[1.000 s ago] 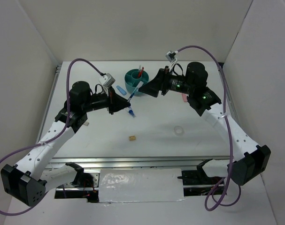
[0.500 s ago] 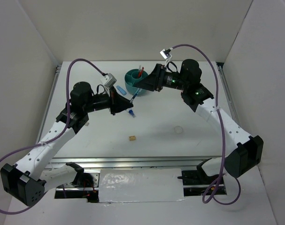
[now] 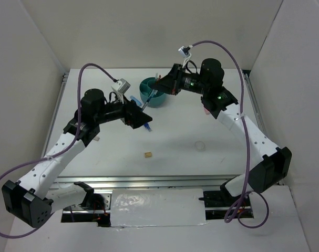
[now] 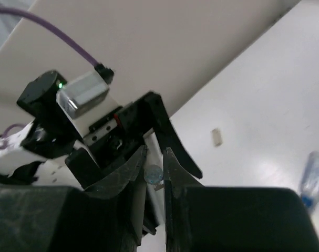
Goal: Sort the stationery into containers
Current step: Pick up the pen from the center of the board, then place the pen in the storage box.
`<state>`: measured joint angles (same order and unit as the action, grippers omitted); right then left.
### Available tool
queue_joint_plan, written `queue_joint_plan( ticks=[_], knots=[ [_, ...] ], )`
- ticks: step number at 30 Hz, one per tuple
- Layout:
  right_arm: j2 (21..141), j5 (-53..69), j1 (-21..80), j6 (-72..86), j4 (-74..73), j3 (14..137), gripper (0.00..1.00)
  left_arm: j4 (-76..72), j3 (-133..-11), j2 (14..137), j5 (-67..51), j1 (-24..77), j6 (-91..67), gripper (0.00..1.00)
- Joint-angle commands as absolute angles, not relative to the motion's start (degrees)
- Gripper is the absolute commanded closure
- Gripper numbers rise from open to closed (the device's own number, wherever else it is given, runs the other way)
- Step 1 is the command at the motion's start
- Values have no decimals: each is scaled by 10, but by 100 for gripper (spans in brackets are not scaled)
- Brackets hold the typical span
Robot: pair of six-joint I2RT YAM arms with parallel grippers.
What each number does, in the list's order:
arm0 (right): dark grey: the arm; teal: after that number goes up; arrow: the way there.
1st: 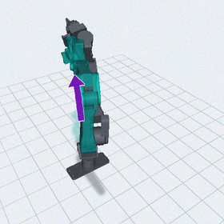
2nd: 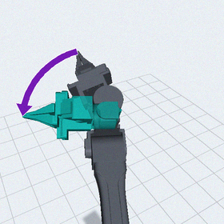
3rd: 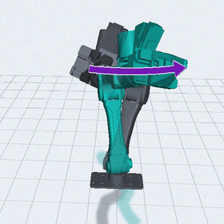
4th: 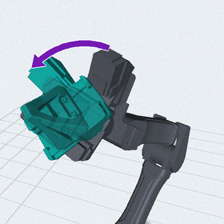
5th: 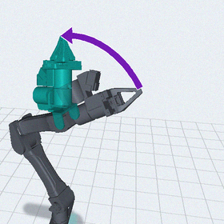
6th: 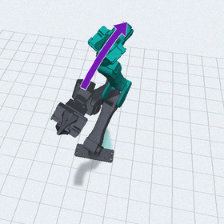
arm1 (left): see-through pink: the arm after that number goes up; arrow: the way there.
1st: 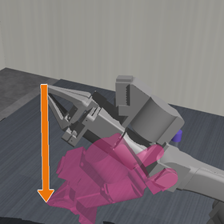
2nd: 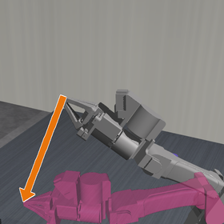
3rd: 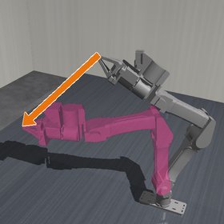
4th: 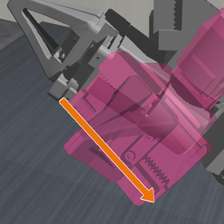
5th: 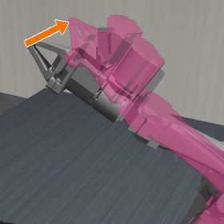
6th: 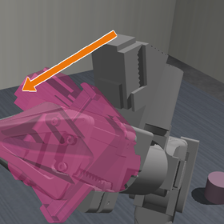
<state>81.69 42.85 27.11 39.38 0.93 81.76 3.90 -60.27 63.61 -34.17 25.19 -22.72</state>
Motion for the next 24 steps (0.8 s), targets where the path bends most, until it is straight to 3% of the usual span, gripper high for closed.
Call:
queue_joint_plan(
  ticks=[1, 4, 8, 24],
  knots=[
    [843, 343, 265, 265, -34, 916, 100, 109, -656, 652, -253, 222, -220, 1],
    [885, 230, 273, 121, -68, 961, 100, 154, -680, 675, -224, 179, -202, 1],
    [967, 188, 261, 36, -25, 986, 100, 168, -688, 697, -216, 133, -179, 1],
    [1156, 107, 258, -7, 61, 1080, 100, 173, -672, 709, -201, 83, -140, 1]
  ],
)
